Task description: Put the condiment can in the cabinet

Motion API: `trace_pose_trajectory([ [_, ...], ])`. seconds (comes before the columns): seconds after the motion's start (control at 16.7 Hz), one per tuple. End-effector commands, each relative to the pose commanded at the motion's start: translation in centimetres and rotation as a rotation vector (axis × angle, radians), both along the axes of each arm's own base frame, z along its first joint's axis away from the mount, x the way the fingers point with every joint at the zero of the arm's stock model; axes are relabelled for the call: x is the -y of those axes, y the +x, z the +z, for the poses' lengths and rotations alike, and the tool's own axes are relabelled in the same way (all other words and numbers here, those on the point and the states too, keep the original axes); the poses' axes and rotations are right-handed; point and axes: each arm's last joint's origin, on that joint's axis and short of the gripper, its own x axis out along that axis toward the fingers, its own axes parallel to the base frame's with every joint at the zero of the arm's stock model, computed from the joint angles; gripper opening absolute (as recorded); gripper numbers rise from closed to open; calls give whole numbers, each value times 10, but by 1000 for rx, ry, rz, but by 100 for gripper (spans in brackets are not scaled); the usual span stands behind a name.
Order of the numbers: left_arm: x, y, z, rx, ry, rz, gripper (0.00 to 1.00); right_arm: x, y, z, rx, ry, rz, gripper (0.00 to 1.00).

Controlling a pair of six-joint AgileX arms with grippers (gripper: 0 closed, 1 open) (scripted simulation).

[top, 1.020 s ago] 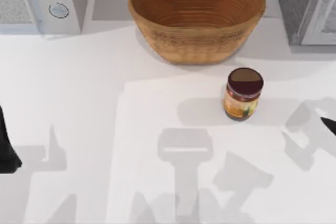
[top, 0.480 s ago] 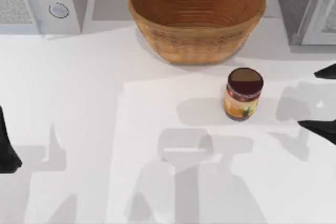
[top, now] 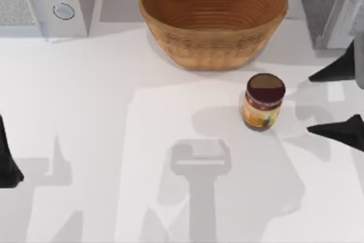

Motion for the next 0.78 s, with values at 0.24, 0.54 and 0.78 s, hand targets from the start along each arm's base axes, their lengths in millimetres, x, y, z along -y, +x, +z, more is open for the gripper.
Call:
trace_pose_trajectory([
  [0.24,0,0,0,0,0,0,100,0,27,-24,-13,82,91,100],
  [0.54,0,0,0,0,0,0,100,-1,56,-62,-21,205,172,100],
  [0.78,0,0,0,0,0,0,100,0,75,-101,-21,320,208,100],
])
